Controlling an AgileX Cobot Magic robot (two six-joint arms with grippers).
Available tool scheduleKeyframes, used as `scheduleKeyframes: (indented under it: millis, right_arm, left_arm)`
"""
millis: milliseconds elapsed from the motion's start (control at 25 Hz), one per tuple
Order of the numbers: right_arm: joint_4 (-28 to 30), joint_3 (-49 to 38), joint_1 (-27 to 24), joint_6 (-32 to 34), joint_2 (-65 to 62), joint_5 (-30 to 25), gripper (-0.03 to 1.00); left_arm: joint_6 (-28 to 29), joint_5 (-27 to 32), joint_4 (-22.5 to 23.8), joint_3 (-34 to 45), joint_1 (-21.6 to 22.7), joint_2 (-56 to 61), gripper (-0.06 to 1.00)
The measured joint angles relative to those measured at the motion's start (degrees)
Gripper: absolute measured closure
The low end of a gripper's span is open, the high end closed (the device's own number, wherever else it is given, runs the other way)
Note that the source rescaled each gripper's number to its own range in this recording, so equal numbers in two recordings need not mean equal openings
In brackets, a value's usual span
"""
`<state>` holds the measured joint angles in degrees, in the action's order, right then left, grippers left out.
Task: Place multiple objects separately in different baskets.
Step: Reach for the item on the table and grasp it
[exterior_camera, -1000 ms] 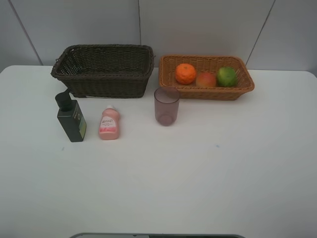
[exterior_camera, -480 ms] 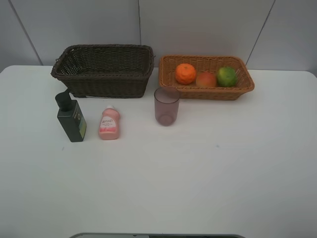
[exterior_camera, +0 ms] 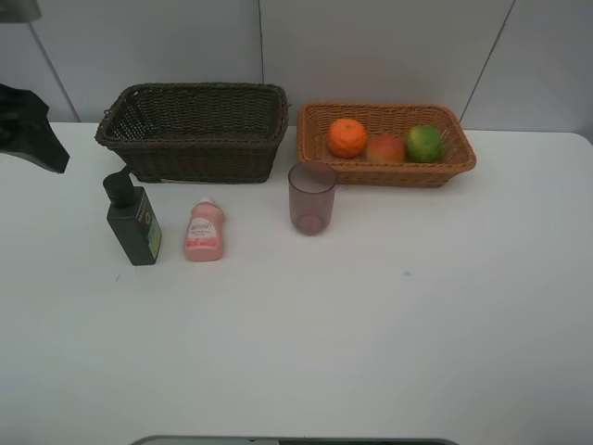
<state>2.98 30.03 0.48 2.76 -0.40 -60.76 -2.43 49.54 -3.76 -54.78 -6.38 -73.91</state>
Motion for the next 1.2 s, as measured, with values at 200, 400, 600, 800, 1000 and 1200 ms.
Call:
scheduleKeyframes:
  millis: [200, 400, 600, 800, 1000, 1200]
  right_arm:
    - [0.00, 0.00, 0.00, 0.00, 0.00, 0.00, 0.36]
    - [0.00, 0.00, 0.00, 0.00, 0.00, 0.00, 0.36]
    - [-0.05, 0.00, 0.00, 0.00, 0.00, 0.00, 0.36]
    - [-0.05, 0.00, 0.00, 0.00, 0.00, 0.00, 0.36]
    - [-0.05, 0.00, 0.00, 0.00, 0.00, 0.00, 0.36]
    - [-0.05, 0.00, 0.00, 0.00, 0.00, 0.00, 0.36]
  left_arm:
    - [3.95, 2.97, 1.56, -7.06, -3.55, -11.75, -0.01]
    - [10.63, 3.52, 6.63, -8.59, -7.55, -18.30, -0.01]
    - [15.07, 0.67, 8.20, -8.59, -7.71, -20.88, -0.01]
    - [15.61, -2.11, 7.46, -8.80, -7.71, -20.88, -0.01]
    - [15.72, -2.38, 5.35, -8.80, -7.71, -20.94, -0.01]
    - [15.87, -2.81, 4.52, -8.80, -9.75, -23.82, -0.01]
